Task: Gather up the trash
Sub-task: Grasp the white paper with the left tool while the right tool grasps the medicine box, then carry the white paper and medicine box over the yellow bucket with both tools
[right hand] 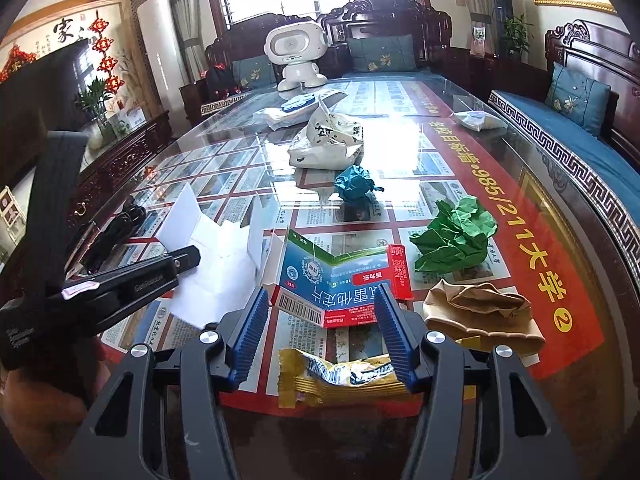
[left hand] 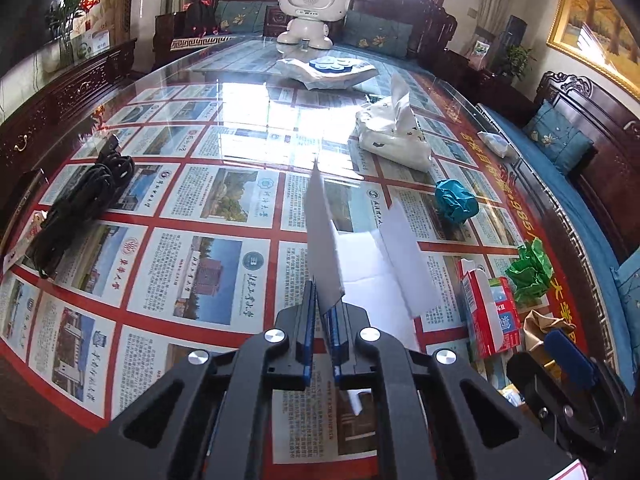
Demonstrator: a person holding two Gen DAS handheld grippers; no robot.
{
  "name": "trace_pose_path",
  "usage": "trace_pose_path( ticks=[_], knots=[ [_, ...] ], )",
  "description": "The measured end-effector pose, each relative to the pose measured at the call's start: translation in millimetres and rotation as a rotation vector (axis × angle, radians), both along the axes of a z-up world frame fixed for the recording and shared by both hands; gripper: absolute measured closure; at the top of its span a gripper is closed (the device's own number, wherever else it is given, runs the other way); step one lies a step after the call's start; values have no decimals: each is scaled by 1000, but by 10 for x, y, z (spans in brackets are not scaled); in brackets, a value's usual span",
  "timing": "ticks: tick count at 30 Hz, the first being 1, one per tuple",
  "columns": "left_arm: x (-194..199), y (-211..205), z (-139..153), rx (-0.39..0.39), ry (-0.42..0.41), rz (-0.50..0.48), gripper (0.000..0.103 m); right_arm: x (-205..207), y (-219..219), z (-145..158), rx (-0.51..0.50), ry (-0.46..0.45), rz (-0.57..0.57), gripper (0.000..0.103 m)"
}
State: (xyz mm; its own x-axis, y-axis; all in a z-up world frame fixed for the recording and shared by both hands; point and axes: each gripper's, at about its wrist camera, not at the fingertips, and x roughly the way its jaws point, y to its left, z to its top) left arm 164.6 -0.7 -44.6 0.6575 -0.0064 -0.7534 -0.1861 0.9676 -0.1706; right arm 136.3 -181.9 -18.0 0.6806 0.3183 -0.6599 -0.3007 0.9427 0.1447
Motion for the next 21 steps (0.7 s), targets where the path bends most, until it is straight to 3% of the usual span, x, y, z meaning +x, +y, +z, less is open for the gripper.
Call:
trace_pose_path(
  ticks=[7, 13, 17, 21],
  knots=[
    [-137, 116, 0, 30, 6, -39, 97, 105, 342, -34, -102, -15, 24, 48],
    [-163, 131, 12, 18, 1, -61, 97, 313, 455, -178, -131, 38, 17, 54],
    [-154, 119, 13, 11, -3, -78, 97, 427, 444, -249, -132, 72, 18, 80],
    [-172, 143, 5, -10, -12, -94, 97, 404, 391, -186, -96, 47, 21, 92]
  ],
)
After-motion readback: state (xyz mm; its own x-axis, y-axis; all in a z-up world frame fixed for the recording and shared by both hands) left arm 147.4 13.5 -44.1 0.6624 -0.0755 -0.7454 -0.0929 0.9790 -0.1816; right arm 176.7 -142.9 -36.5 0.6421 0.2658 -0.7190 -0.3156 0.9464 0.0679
